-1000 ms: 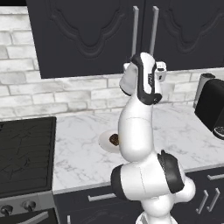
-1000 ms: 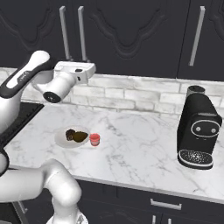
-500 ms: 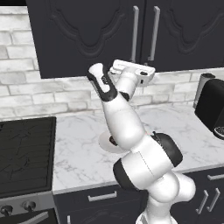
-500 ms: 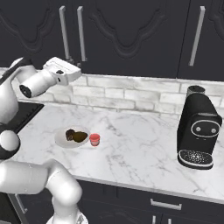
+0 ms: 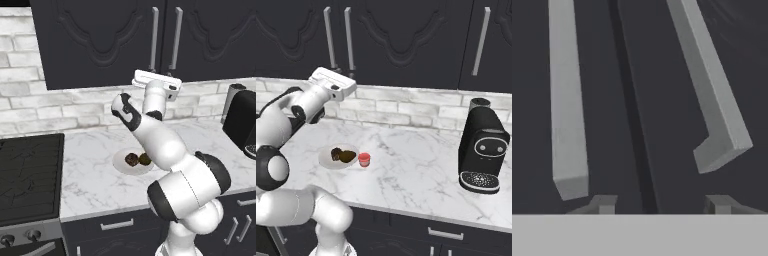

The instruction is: Pick the avocado and bread from the counter and place them on the plate. Then pick the jam from the cabinet and place it next to the plate. Lastly close the cabinet door.

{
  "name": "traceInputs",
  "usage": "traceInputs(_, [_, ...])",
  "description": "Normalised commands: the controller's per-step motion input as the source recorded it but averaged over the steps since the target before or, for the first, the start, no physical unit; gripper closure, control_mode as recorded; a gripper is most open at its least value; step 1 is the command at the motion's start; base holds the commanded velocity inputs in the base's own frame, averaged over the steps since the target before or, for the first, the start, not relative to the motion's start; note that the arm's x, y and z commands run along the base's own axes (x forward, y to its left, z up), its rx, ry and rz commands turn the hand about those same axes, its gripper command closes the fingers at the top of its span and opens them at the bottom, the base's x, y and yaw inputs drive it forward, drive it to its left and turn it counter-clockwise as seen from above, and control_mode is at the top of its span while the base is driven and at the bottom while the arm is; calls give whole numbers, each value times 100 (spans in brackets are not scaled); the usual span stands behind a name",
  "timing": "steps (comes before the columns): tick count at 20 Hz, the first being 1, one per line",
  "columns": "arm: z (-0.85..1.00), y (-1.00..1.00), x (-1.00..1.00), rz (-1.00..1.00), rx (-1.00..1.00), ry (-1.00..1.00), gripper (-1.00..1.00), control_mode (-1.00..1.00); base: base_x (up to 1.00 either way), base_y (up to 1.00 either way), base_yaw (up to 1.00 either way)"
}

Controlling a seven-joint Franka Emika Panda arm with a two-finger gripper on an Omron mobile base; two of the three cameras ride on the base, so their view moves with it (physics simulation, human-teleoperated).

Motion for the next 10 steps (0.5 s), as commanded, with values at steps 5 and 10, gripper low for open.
traceInputs(5, [-54, -52, 89, 9, 5, -2, -100, -100, 0, 0, 0])
traceInputs(10, [-46, -52, 92, 7, 4, 1, -100, -100, 0, 0, 0])
